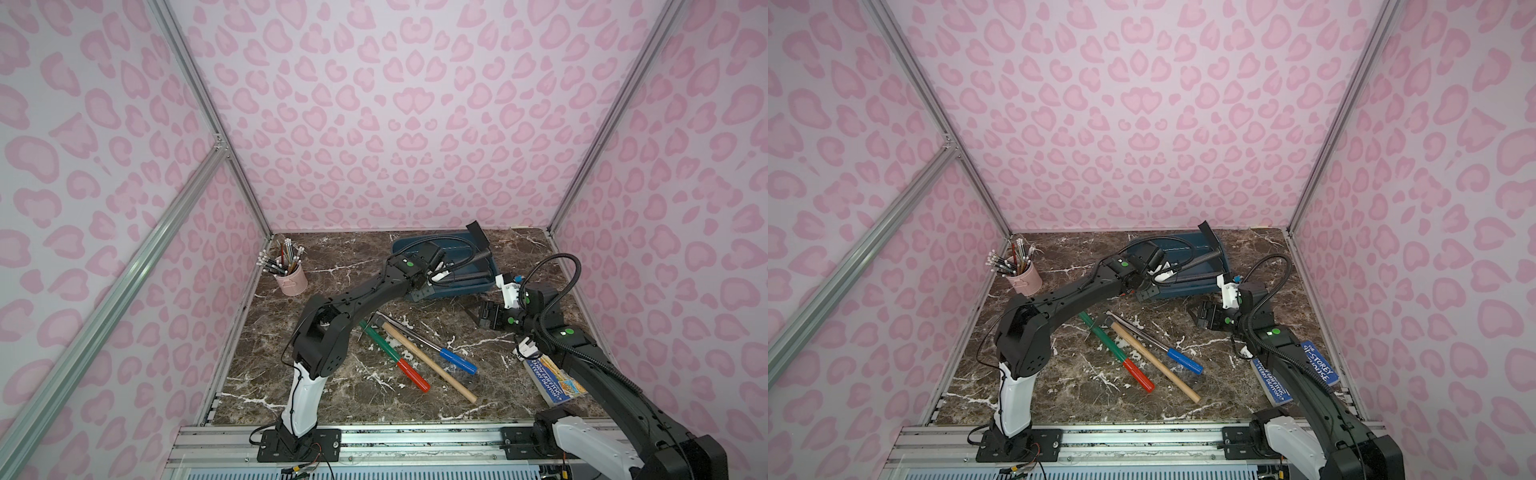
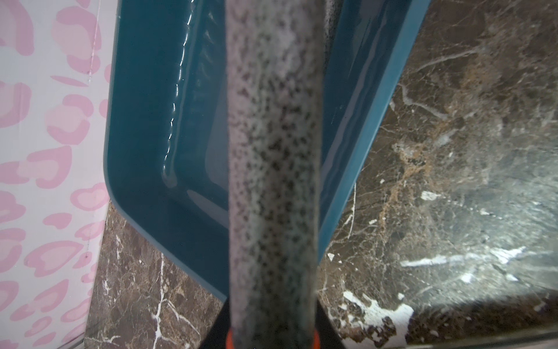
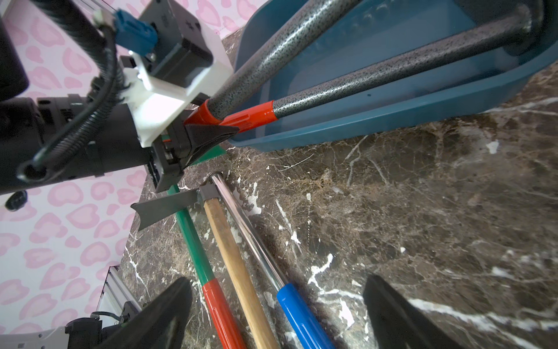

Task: Put the small hoe into the storage box
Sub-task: Move the hoe to the storage box.

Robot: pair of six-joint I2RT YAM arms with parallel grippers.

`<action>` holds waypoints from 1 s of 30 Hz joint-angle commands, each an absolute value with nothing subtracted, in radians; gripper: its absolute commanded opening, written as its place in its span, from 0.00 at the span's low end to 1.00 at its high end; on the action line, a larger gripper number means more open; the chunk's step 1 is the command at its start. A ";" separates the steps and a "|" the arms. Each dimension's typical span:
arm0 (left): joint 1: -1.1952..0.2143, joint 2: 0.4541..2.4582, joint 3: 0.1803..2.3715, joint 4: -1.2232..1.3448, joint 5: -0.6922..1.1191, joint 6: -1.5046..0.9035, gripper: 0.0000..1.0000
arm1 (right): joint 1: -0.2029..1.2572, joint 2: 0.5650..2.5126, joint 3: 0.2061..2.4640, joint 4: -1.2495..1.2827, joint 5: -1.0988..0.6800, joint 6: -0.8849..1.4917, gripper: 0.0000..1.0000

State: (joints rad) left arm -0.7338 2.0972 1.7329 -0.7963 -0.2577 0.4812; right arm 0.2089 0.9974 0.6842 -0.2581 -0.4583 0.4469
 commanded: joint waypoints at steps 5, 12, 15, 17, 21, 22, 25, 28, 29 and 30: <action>-0.725 2.141 1.796 -0.703 -0.241 0.496 0.04 | 0.188 0.997 0.696 -0.228 -0.445 0.424 0.94; -0.721 2.177 1.828 -0.710 -0.230 0.507 0.04 | 0.162 0.986 0.693 -0.239 -0.451 0.415 0.94; -0.721 2.189 1.838 -0.710 -0.229 0.514 0.04 | 0.155 0.987 0.691 -0.238 -0.456 0.414 0.94; -0.718 2.201 1.847 -0.711 -0.232 0.519 0.04 | 0.152 0.986 0.689 -0.236 -0.457 0.415 0.94; -0.716 2.221 1.872 -0.716 -0.234 0.522 0.04 | 0.145 0.986 0.687 -0.236 -0.458 0.416 0.94; -0.715 2.225 1.878 -0.716 -0.233 0.522 0.04 | 0.143 0.986 0.686 -0.236 -0.460 0.416 0.94; -0.713 2.234 1.884 -0.728 -0.232 0.523 0.04 | 0.137 0.986 0.686 -0.241 -0.462 0.415 0.94; -0.713 2.243 1.884 -0.733 -0.238 0.524 0.04 | 0.131 0.986 0.684 -0.239 -0.465 0.414 0.94; -0.713 2.247 1.885 -0.735 -0.239 0.524 0.04 | 0.129 0.986 0.685 -0.238 -0.466 0.416 0.94; -0.713 2.250 1.887 -0.737 -0.239 0.523 0.04 | 0.129 0.986 0.686 -0.238 -0.469 0.417 0.93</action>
State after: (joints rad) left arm -0.7143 2.2433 1.8717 -0.7975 -0.2478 0.5289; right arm 0.1322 0.9894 0.6849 -0.2508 -0.4603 0.4259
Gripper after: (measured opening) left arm 0.290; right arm 0.936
